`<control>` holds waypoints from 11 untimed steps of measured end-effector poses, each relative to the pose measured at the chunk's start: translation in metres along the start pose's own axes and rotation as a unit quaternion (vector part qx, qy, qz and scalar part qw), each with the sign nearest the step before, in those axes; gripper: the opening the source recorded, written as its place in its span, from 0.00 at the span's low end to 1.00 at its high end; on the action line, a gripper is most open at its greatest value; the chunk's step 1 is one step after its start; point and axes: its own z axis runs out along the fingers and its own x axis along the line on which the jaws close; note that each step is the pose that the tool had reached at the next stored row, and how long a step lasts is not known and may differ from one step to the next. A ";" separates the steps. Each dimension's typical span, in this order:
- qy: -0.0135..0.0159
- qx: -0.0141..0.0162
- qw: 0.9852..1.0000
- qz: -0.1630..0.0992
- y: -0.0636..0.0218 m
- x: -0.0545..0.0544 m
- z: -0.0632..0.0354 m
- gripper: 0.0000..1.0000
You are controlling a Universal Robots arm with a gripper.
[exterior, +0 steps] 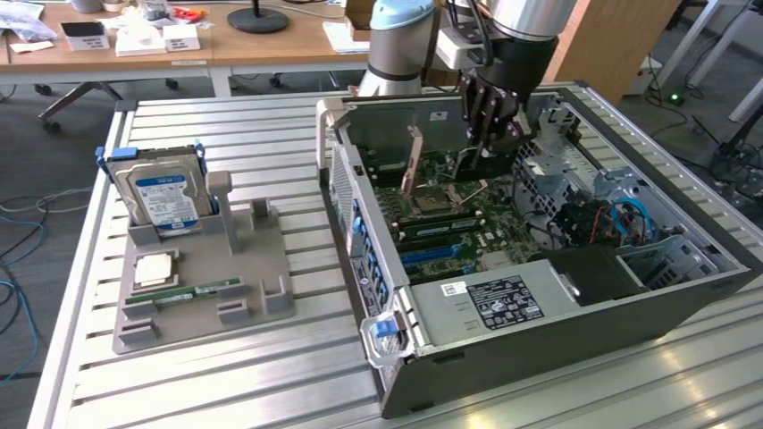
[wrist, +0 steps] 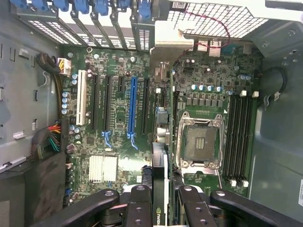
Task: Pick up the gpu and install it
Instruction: 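Insert the gpu into the slot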
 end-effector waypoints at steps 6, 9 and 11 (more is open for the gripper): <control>-0.001 0.000 1.000 0.000 0.0000 0.001 0.0019 0.26; -0.001 0.000 1.000 0.000 0.0001 0.003 0.0024 0.26; -0.001 0.000 1.000 0.001 0.0001 0.004 0.0026 0.26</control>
